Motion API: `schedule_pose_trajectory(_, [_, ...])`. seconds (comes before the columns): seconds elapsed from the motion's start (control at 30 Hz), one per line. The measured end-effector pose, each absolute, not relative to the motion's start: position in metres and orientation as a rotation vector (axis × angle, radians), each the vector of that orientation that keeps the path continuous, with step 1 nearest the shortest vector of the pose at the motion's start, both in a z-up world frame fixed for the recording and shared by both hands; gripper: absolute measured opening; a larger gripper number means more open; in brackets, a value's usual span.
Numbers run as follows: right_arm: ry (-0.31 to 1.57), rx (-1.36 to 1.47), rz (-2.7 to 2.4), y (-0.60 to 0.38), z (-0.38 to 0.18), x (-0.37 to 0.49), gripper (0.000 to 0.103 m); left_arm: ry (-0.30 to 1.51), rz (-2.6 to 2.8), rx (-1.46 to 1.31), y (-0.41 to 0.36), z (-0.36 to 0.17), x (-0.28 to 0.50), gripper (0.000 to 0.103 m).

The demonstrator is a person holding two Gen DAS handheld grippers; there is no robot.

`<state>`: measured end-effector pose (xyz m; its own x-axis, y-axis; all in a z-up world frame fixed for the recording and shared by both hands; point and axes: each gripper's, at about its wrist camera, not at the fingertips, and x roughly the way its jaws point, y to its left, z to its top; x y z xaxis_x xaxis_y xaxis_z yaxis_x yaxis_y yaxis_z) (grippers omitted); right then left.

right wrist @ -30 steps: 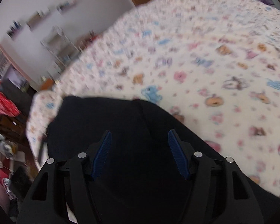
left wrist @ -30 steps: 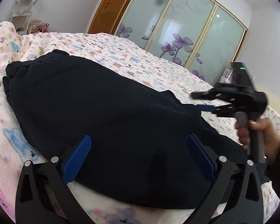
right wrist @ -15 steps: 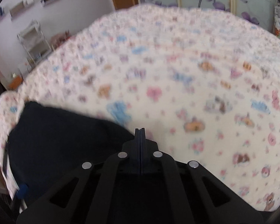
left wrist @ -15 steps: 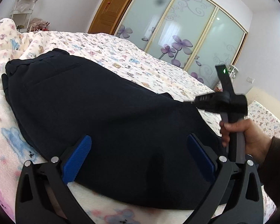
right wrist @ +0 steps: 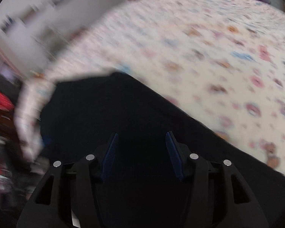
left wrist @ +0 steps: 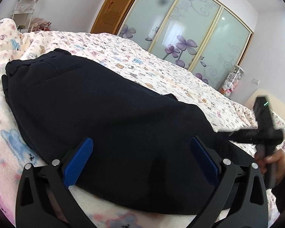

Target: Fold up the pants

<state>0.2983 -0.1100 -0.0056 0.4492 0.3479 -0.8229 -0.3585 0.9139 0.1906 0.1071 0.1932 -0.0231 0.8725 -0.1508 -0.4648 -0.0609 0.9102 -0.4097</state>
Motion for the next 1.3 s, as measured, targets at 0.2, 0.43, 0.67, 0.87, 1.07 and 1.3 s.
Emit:
schedule_pose_trajectory(0.2, [0.912,0.238,0.355,-0.16,-0.002,0.289,0.044,0.528,-0.046,-0.43,0.195,-0.025,0.111,0.101])
schedule_pose_trajectory(0.43, [0.759,0.554,0.142,-0.305,0.025,0.177,0.045,0.532,-0.045,-0.429,0.196,-0.025,0.112,0.101])
schedule_pose_trajectory(0.67, [0.678,0.738,-0.398,-0.48,0.028,0.066,0.045,0.533,-0.043,-0.428,0.196,-0.025,0.112,0.101])
schedule_pose_trajectory(0.87, [0.804,0.601,-0.422,-0.531,0.026,0.078,0.045,0.534,-0.043,-0.427,0.196,-0.025,0.112,0.101])
schedule_pose_trajectory(1.07, [0.773,0.583,-0.35,-0.537,0.039,0.123,0.045,0.542,-0.037,-0.421,0.195,-0.027,0.112,0.101])
schedule_pose_trajectory(1.3, [0.862,0.549,-0.441,-0.546,0.031,0.163,0.063,0.553,-0.03,-0.412,0.195,-0.028,0.115,0.101])
